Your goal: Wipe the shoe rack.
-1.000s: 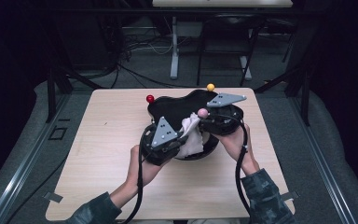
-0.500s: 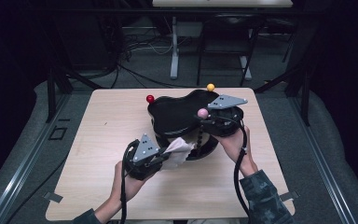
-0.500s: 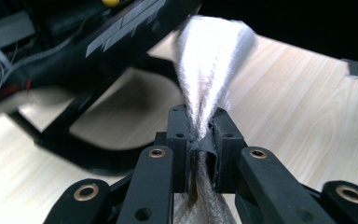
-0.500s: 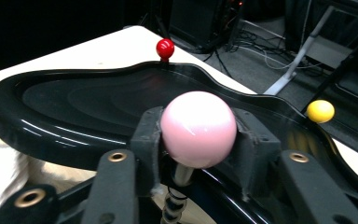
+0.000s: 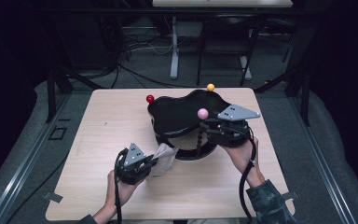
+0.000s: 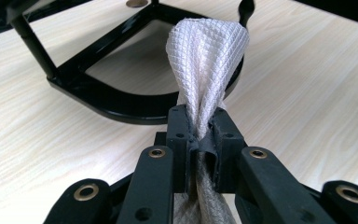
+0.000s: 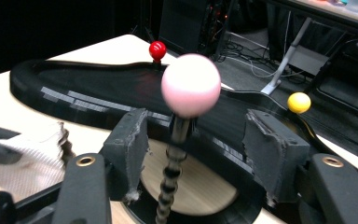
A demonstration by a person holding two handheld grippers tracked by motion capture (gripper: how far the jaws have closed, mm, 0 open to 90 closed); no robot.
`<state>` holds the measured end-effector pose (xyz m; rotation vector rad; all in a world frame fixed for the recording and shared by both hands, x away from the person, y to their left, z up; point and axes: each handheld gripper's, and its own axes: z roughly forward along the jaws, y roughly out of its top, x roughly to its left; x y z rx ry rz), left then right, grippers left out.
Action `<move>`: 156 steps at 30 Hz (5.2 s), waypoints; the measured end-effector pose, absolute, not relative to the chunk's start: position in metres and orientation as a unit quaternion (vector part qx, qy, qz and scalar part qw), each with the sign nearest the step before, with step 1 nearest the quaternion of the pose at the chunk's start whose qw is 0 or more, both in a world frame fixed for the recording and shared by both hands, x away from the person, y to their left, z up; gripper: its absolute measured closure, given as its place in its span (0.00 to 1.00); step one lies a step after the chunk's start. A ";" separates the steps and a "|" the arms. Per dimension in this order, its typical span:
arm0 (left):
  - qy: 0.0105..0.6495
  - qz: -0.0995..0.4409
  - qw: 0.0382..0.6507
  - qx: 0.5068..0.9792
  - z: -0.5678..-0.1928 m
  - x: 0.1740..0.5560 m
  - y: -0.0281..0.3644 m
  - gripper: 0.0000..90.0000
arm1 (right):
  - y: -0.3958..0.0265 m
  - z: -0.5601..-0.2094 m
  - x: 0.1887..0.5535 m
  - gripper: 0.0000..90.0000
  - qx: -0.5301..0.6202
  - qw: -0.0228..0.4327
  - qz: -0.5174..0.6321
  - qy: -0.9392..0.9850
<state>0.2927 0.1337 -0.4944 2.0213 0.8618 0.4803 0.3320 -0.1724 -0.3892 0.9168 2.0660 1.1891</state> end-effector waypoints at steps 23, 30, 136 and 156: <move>0.360 0.200 0.432 0.802 -0.534 0.309 0.100 0.89 | -0.163 -0.472 0.327 0.56 0.382 0.279 0.445 0.761; 0.359 0.206 0.437 0.799 -0.543 0.316 0.080 0.89 | -0.147 -0.474 0.335 0.65 0.387 0.299 0.438 0.754; 0.405 0.219 0.371 0.807 -0.566 0.379 0.084 0.89 | -0.178 -0.472 0.331 0.83 0.383 0.326 0.440 0.744; 0.333 0.212 0.377 0.838 -0.568 0.347 0.035 0.88 | -0.177 -0.472 0.330 0.83 0.385 0.327 0.440 0.743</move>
